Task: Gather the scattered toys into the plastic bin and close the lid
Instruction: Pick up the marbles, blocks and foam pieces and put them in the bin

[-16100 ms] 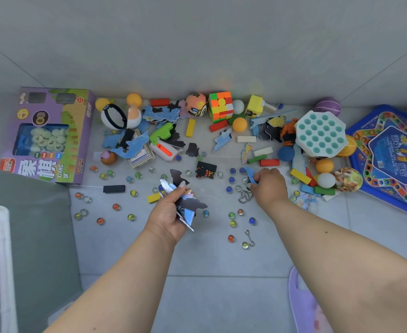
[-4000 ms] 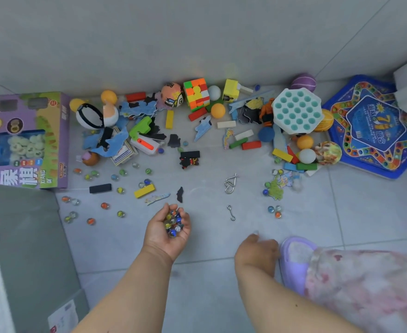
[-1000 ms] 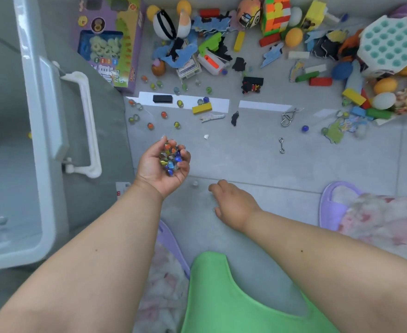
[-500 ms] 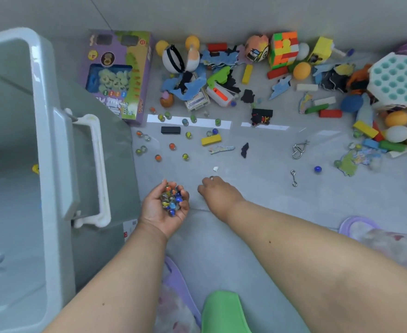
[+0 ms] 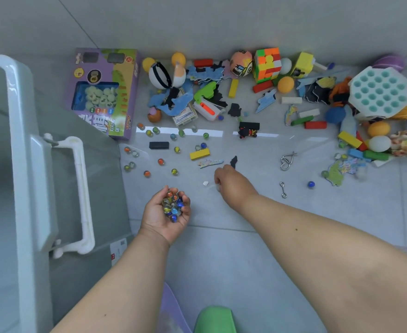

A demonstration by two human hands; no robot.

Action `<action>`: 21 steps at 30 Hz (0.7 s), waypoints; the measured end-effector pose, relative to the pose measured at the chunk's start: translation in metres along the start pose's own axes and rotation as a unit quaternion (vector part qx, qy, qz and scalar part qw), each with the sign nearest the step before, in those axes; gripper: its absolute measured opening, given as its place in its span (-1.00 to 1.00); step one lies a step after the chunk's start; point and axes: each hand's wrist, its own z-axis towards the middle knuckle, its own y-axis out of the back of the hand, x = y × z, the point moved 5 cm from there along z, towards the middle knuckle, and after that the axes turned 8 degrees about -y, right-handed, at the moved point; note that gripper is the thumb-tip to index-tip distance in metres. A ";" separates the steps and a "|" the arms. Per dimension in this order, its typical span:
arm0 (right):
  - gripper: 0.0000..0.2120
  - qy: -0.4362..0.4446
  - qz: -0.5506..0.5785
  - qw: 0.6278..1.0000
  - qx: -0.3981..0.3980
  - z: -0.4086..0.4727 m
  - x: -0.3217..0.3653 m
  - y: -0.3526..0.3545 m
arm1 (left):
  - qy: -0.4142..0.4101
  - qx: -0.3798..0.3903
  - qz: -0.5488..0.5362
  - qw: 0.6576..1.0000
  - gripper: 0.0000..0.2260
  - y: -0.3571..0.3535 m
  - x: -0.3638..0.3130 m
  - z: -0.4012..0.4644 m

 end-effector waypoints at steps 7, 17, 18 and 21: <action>-0.91 0.209 0.141 0.955 -0.158 -0.052 0.054 0.042 | 0.050 0.065 -0.011 0.997 -0.74 -0.044 0.031 0.010; -0.79 0.138 0.140 0.905 -0.377 -0.067 -0.012 0.095 | 0.115 0.136 0.030 0.984 -0.80 -0.114 0.079 0.012; -0.78 0.081 0.158 0.892 -0.415 -0.067 -0.034 0.103 | 0.114 0.142 0.034 0.983 -0.85 -0.118 0.083 0.014; -0.71 -0.187 0.187 0.843 -0.469 -0.068 -0.122 0.112 | 0.122 0.182 0.049 0.975 -0.79 -0.133 0.094 0.013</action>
